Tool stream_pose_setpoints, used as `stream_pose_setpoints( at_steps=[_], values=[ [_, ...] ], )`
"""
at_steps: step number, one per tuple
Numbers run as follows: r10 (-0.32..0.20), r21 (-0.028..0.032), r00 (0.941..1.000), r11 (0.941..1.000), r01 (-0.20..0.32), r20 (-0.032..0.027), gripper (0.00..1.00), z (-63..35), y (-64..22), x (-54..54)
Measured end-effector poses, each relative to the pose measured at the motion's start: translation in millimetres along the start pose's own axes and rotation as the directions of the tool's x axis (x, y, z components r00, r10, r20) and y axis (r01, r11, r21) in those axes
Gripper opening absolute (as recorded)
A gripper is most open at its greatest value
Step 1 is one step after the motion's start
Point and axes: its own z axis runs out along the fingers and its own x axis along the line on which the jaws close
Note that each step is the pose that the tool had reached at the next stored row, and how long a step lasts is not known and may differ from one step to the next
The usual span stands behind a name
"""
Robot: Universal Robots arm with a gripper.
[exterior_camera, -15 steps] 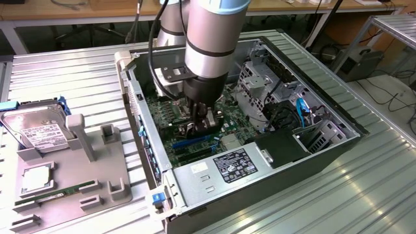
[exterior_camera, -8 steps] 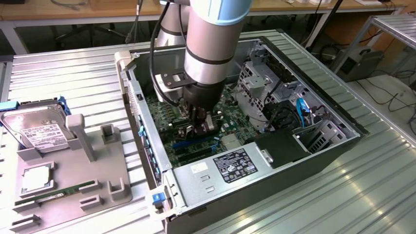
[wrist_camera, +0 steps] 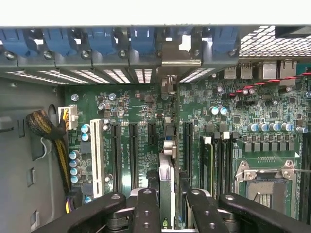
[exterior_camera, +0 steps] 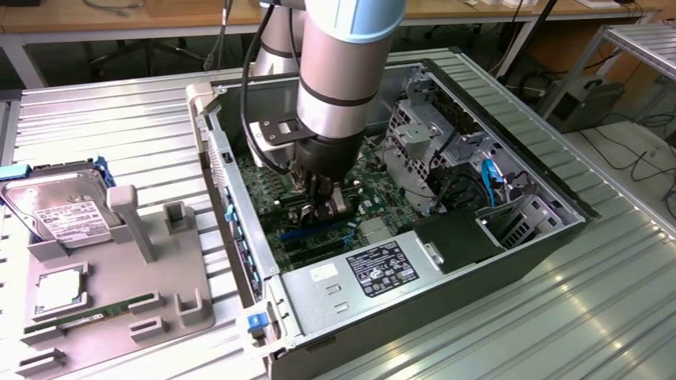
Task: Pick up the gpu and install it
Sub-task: 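Insert the gpu into the slot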
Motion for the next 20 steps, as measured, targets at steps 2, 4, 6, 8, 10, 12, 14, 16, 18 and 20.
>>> stream_pose_setpoints(
  at_steps=[2,4,6,8,10,12,14,16,18,20],
  values=[
    [0.0,0.0,1.0,1.0,0.0,0.0,0.26,0.8,0.2,0.0],
    [0.0,0.0,1.0,1.0,0.0,0.0,0.26,1.7,0.4,0.0],
    [0.0,-0.0002,1.0,1.0,0.0,-0.0004,0.26,2.5,0.8,0.1],
    [0.0,-0.0001,1.0,1.0,0.0,-0.0004,0.26,3.3,1.3,0.1],
    [0.0,0.0001,1.0,1.0,0.0,-0.0001,0.26,4.0,1.9,0.1],
    [0.0,-0.0001,1.0,1.0,0.0,-0.0003,0.26,4.3,2.4,0.2],
    [0.0,-0.0001,1.0,1.0,0.0,-0.0002,0.26,4.6,2.6,0.2],
    [0.0,0.0,1.0,1.0,0.0,0.0,0.26,4.7,2.7,0.2],
    [0.0,0.0001,1.0,1.0,0.0,0.0001,0.26,4.8,2.6,-0.3],
    [0.0,0.0,1.0,1.0,0.0,-0.0001,0.26,4.8,2.7,-1.4]
  ],
)
